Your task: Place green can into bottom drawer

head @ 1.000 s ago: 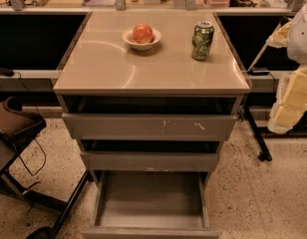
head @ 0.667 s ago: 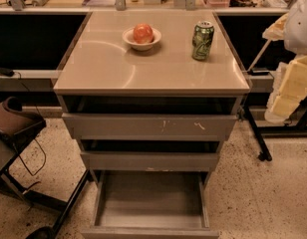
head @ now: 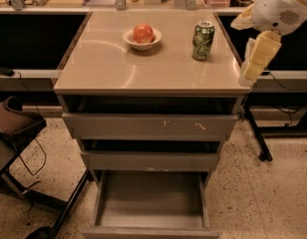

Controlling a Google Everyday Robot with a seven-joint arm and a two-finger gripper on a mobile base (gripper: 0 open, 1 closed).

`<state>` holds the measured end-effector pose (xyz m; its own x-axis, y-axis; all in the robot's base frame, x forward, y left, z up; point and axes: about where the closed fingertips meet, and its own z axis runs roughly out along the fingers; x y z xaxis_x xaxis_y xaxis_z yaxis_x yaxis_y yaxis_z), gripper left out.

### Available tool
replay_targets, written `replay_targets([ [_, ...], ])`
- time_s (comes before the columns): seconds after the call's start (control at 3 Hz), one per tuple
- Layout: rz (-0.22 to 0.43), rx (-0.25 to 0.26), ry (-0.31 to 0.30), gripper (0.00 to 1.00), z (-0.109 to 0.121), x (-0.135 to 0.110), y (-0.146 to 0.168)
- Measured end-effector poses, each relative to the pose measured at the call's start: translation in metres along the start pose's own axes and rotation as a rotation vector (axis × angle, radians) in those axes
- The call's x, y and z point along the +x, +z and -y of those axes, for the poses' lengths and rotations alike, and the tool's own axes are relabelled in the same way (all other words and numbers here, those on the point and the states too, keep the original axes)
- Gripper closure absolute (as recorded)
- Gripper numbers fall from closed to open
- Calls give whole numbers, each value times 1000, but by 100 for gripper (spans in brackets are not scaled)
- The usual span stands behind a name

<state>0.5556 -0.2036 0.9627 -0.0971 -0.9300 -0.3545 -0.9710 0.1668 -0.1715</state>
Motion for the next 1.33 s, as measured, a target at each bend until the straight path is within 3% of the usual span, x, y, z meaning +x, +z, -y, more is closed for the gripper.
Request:
replay_targets([
  [0.33,194,-16,-22,0,42,4,26],
  [0.67,290,-16,-17,0,64,-6,41],
  [1.0,293,-10,-15,0,66,-7,42],
  [1.33,367,54,20,0,90,-6,36],
])
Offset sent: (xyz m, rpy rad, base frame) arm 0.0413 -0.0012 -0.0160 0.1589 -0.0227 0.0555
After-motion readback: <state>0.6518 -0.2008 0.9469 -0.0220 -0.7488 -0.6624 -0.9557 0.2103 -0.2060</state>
